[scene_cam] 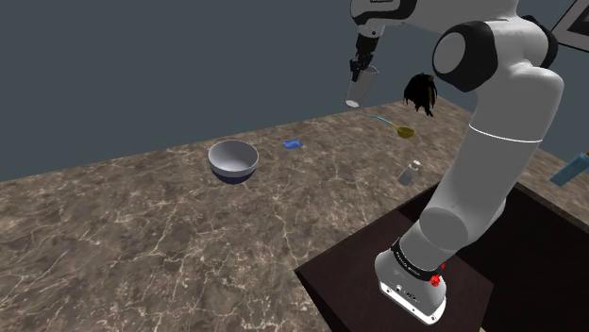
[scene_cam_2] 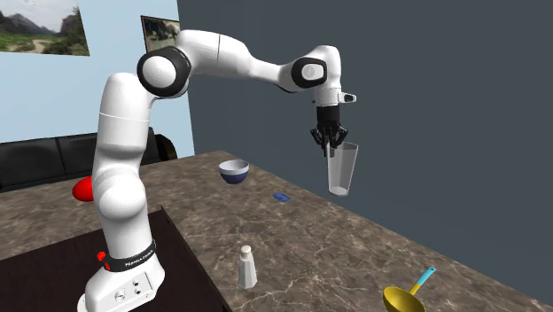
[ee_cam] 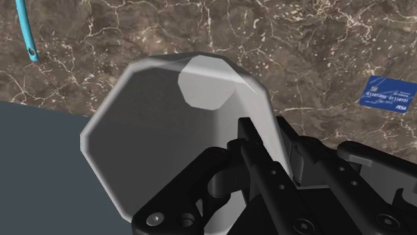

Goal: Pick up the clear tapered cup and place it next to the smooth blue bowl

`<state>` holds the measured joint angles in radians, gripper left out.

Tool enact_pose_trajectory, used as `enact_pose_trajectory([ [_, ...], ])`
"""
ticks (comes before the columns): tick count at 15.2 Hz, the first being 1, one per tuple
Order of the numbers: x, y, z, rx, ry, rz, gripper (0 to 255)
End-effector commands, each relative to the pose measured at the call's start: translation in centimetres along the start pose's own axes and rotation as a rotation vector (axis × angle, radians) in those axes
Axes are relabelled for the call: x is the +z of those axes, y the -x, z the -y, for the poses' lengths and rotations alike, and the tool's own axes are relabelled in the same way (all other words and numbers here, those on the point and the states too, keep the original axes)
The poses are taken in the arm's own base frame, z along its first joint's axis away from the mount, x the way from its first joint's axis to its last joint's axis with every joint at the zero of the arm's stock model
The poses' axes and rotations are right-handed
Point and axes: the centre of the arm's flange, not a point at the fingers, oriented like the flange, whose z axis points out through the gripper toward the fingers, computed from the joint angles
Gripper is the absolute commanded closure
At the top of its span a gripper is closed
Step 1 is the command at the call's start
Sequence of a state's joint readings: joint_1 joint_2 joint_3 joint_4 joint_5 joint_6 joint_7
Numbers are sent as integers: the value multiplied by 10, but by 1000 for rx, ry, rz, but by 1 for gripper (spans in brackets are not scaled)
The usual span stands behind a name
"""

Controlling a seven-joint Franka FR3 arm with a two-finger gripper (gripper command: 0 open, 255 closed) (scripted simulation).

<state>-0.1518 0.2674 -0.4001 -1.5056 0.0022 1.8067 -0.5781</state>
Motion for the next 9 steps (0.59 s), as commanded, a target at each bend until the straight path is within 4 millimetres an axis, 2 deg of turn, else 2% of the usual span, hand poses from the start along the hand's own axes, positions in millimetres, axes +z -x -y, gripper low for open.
enact_pose_trajectory([
  [1, -10, 0, 0, 0, 0, 0, 255],
  [9, -52, 0, -5, 0, 0, 0, 255],
])
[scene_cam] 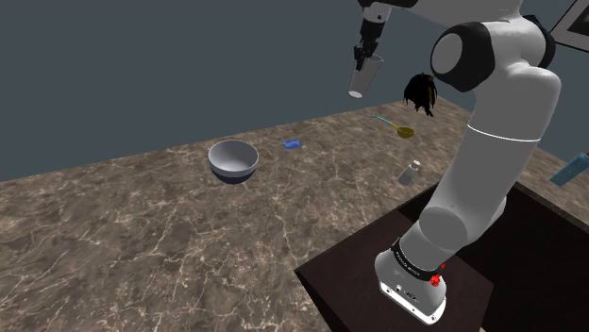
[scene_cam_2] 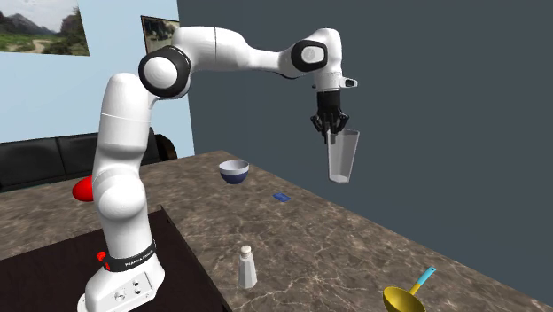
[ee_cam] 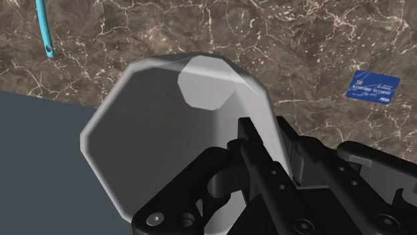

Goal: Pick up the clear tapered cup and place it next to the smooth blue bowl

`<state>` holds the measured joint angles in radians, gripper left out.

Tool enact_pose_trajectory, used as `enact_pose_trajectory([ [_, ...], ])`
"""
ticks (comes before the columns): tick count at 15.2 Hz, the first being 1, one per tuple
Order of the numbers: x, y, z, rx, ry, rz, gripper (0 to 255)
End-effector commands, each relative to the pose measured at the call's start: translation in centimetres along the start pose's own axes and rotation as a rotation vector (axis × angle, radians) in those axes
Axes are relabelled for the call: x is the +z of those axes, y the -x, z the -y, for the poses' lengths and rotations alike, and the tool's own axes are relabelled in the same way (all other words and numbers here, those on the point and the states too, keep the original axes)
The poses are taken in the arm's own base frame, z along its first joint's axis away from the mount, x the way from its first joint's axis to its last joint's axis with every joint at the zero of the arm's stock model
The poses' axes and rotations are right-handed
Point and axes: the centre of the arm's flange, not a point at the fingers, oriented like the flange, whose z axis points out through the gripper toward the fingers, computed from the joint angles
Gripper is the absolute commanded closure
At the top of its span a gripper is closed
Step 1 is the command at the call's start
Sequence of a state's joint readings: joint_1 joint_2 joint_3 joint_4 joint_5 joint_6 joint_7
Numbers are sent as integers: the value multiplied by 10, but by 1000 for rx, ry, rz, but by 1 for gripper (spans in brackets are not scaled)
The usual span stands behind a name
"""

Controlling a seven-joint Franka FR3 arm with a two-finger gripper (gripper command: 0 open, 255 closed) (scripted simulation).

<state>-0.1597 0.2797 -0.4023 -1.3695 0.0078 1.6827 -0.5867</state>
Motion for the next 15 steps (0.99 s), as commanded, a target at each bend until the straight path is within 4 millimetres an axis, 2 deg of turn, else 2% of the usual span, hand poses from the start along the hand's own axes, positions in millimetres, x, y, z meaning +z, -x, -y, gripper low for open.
enact_pose_trajectory([
  [1, -11, 0, -1, 0, 0, 0, 255],
  [8, -46, 0, -5, 0, 0, 0, 255],
  [15, -47, -9, 87, 0, 0, 0, 255],
])
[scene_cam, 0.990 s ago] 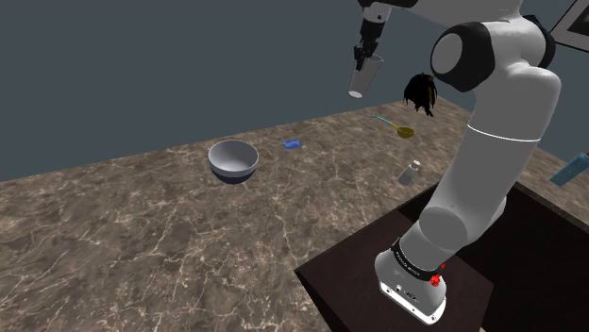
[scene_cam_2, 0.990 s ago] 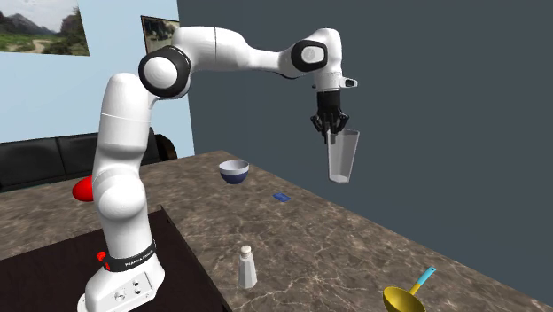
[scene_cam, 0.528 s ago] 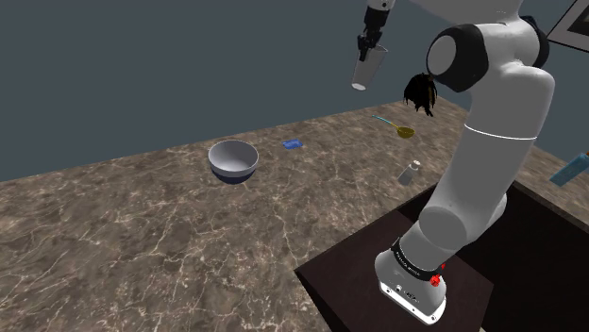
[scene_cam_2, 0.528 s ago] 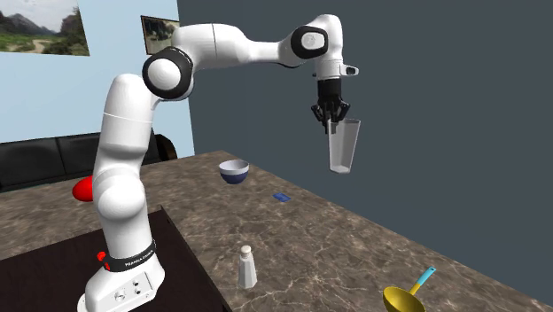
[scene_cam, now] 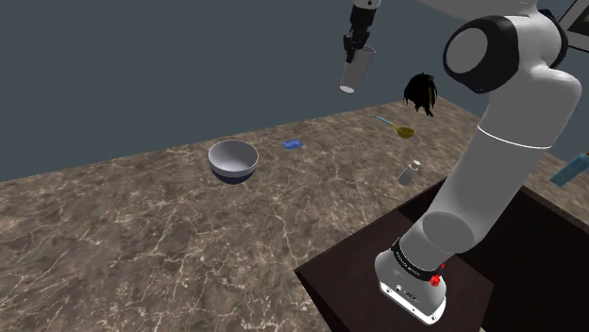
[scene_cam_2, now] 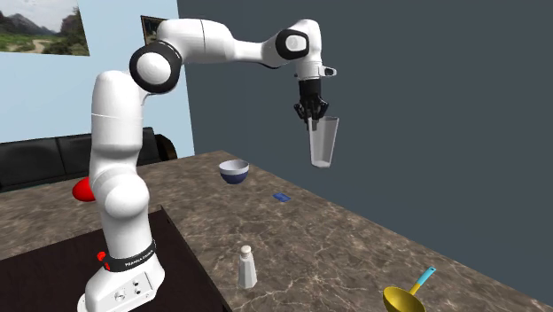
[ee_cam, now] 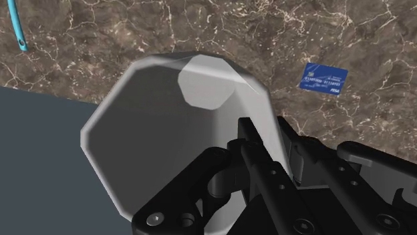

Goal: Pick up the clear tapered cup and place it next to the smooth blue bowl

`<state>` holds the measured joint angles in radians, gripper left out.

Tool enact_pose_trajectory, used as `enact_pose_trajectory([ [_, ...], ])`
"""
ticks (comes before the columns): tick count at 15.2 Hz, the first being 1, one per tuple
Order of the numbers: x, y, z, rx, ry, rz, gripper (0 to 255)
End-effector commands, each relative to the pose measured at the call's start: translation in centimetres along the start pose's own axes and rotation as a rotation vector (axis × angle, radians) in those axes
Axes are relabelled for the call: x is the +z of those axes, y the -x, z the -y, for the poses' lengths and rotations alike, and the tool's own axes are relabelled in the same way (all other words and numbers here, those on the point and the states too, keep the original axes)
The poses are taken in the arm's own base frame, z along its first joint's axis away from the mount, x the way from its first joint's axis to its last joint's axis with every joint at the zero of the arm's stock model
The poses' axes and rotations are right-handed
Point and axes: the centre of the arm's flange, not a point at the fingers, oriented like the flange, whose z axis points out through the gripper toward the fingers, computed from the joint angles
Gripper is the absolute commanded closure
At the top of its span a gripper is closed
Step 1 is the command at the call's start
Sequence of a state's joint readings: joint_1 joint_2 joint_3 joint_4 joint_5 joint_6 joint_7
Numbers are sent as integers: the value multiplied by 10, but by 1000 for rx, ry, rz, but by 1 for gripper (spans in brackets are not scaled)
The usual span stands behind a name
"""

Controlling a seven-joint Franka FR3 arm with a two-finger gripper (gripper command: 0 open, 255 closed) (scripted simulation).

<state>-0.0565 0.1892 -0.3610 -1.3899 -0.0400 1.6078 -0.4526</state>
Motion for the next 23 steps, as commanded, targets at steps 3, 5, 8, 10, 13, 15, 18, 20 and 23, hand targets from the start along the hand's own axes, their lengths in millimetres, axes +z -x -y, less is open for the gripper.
enact_pose_trajectory([
  [3, -3, -4, 51, 2, 1, 0, 255],
  [5, -3, -7, 78, 2, 1, 0, 255],
  [8, -4, -11, 117, 2, 1, 0, 255],
  [10, -4, -13, 143, 2, 1, 0, 255],
  [13, -4, -17, 183, 2, 1, 0, 255],
  [15, -4, -20, 209, 2, 1, 0, 255],
  [18, -5, -23, 249, 2, 1, 0, 255],
  [20, -5, -26, 275, 2, 1, 0, 255],
  [23, -5, -30, 314, 2, 1, 0, 255],
])
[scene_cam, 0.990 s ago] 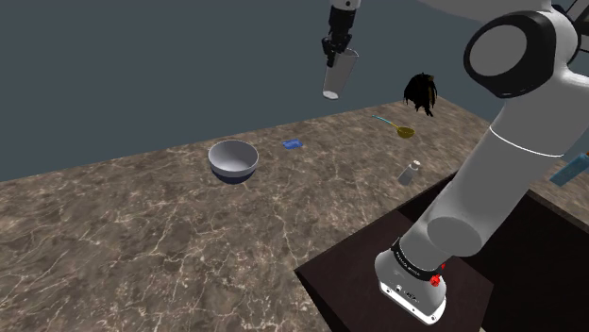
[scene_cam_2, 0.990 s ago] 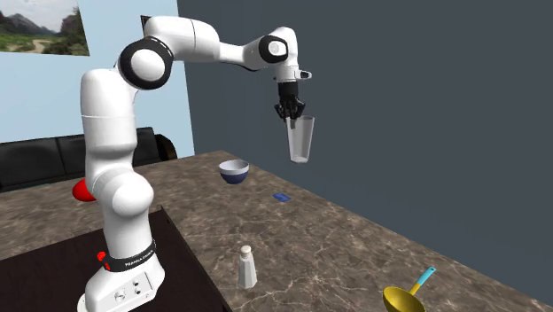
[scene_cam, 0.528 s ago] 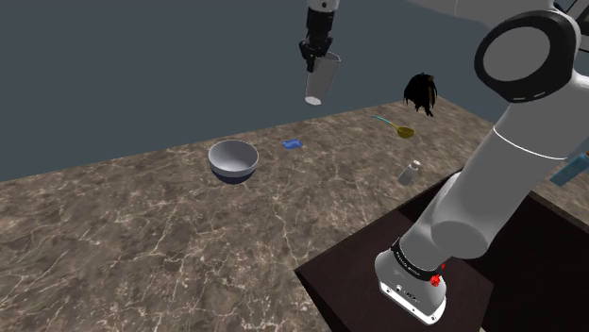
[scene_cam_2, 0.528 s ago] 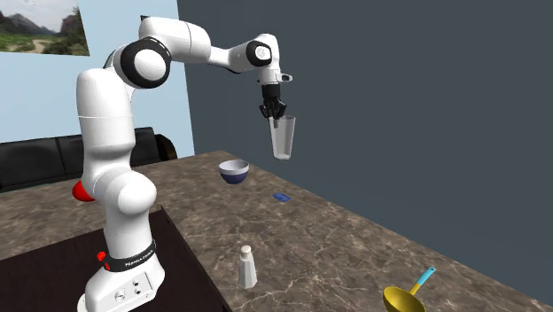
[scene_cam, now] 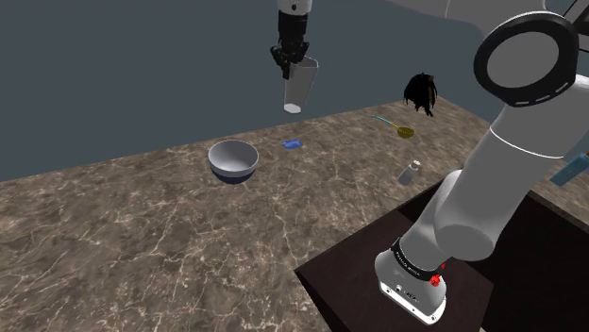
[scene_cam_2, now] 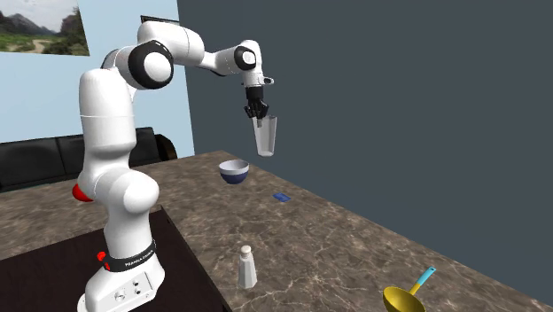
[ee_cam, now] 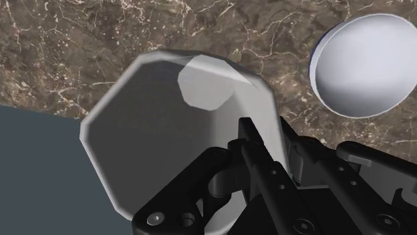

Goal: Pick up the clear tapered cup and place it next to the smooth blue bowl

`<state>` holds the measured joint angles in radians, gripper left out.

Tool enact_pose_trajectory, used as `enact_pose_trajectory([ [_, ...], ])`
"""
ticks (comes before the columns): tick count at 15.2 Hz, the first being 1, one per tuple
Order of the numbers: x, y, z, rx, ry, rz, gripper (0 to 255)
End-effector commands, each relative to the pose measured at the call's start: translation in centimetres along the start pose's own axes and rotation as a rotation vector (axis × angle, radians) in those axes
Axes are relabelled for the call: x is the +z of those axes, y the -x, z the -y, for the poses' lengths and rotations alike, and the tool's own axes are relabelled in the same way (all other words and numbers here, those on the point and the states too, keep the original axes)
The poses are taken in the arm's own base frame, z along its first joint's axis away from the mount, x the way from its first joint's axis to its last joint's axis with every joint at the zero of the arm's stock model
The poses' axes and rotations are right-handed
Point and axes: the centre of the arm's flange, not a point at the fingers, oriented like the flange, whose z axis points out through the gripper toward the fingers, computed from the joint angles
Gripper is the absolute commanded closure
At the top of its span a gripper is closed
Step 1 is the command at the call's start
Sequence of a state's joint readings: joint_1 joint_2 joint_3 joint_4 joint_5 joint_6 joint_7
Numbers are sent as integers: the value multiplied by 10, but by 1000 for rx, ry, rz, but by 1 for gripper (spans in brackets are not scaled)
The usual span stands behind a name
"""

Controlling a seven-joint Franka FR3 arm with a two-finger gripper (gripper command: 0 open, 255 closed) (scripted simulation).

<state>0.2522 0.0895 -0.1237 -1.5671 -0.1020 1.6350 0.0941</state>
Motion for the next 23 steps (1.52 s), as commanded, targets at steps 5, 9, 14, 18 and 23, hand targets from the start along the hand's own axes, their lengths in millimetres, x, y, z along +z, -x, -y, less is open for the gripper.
enact_pose_trajectory([
  [5, 0, -9, 80, 1, 0, 0, 255],
  [9, 0, -14, 132, 1, 0, 0, 255],
  [14, -1, -20, 198, 1, 0, 0, 255],
  [18, -1, -25, 250, 1, 0, 0, 255],
  [23, -2, -31, 316, 1, 0, 0, 255],
])
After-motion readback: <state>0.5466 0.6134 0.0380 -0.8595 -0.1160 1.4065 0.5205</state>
